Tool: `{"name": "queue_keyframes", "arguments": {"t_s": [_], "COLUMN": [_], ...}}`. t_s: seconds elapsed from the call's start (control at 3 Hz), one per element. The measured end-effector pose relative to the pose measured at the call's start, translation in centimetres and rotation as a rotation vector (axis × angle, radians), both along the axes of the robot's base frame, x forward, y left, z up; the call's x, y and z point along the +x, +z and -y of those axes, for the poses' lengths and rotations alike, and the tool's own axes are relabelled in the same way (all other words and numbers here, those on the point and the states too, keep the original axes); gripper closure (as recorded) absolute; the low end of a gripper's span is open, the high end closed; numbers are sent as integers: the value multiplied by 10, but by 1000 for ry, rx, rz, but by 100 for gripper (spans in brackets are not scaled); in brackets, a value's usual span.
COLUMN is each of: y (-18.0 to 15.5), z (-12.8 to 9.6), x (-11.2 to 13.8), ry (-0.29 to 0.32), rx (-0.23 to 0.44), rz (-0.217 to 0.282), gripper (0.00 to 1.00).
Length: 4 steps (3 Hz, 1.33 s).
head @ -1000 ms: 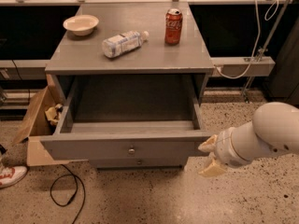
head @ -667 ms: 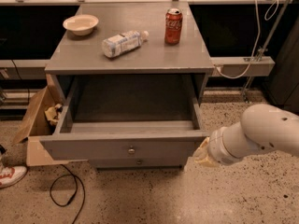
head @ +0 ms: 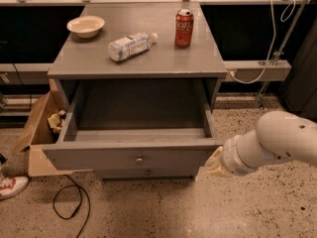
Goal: Close top drawer
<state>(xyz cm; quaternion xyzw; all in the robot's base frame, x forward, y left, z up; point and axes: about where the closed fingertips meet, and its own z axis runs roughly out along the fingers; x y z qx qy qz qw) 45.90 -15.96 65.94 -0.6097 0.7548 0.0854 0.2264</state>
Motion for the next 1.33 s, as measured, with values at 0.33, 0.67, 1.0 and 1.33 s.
{"name": "queue_keyframes", "arguments": {"t_s": [0.33,0.67,1.0,1.33], "y": [-6,-22,-34,-43], "z": [-6,-18,-29,-39], "x": [5,17,33,64], "ry": [36,135,231,281], "rx": [-2,-16,-24,-18], "rz": [15,59,120,188], "gripper": [100,100,100,100]}}
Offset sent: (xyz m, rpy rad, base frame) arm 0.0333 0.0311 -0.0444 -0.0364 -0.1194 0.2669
